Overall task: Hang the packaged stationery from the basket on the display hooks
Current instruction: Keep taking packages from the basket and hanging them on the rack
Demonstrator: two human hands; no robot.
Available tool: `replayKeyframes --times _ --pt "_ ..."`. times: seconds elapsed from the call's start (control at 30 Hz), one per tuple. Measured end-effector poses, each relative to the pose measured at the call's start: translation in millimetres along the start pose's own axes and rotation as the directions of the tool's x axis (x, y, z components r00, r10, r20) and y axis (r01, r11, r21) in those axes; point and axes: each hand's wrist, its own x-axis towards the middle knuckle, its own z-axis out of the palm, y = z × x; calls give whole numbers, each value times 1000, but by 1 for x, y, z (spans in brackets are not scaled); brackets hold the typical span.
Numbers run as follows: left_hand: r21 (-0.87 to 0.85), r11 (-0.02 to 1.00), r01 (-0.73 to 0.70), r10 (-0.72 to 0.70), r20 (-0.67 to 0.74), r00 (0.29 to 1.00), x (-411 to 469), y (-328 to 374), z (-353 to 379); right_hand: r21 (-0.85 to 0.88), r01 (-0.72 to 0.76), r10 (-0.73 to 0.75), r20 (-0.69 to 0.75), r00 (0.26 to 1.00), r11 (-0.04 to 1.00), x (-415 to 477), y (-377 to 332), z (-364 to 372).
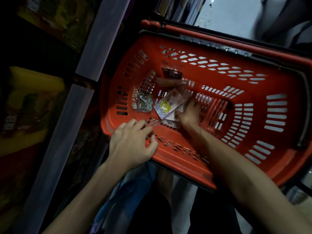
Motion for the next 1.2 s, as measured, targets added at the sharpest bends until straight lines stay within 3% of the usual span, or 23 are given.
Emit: replayKeyframes --times 0.17,0.3,0.43,0.77,1.0,1.2 --pt "20 1000 -5 5 -4 1000 0 1 0 159 -373 372 41 927 914 25 -9 24" --pt "24 1000 -13 13 -11 1000 -1 0 0 316 -501 529 -3 849 806 20 -34 40" --pt "25 1000 -15 16 -25 1000 0 0 1 403 -515 510 129 850 757 19 -47 48" --pt "-4 1000 -1 1 -31 1000 -1 -1 3 610 -389 259 295 920 690 10 -40 27" --pt "0 1000 15 -15 -11 1000 -1 -1 2 505 -525 274 489 828 685 -5 3 -32" --pt "-1 999 53 -53 63 997 0 0 -1 446 -581 362 485 796 681 -40 13 -77"
